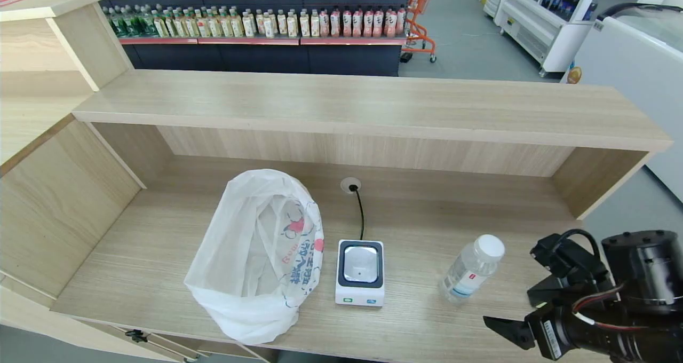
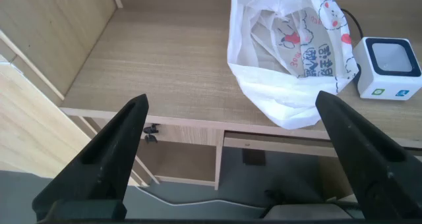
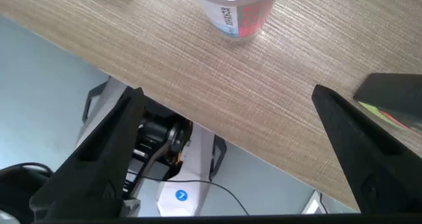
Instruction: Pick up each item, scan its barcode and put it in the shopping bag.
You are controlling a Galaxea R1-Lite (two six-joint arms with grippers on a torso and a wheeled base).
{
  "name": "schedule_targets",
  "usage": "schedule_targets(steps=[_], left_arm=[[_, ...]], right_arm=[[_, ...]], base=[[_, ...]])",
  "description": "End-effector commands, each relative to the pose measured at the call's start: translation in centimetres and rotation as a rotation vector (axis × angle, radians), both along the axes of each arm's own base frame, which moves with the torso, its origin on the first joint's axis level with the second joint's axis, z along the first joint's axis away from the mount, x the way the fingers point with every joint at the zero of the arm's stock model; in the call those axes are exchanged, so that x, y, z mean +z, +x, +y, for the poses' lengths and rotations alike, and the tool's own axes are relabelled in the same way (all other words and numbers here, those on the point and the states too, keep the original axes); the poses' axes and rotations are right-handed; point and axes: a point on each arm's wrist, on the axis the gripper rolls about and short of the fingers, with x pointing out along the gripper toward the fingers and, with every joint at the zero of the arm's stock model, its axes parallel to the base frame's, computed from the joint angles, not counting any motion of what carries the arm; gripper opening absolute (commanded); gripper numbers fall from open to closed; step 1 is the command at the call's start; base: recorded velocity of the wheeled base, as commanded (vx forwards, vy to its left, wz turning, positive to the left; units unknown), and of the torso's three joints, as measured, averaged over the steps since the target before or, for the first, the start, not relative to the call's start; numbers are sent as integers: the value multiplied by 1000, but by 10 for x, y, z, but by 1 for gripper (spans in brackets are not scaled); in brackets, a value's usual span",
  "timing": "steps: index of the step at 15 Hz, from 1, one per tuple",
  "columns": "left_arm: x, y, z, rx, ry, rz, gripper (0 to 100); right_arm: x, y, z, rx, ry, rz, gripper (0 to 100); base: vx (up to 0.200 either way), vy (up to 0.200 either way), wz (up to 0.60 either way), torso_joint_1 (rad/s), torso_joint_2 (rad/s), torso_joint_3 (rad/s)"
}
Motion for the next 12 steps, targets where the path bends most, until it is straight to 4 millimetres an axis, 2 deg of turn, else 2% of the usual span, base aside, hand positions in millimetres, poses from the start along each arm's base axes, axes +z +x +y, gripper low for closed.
schedule_targets(steps=[1, 9, 12], left_arm=[[0, 0, 0, 0, 0, -1, 100], [0, 0, 0, 0, 0, -1, 100], [0, 0, 0, 0, 0, -1, 100]], right_arm=[[-26, 10, 5, 5, -65, 79, 100], [-37, 40, 20, 49, -53, -97, 100], [-39, 46, 34, 93, -33, -160, 100]], base=[[0, 0, 0, 0, 0, 0], [0, 0, 0, 0, 0, 0], [0, 0, 0, 0, 0, 0]])
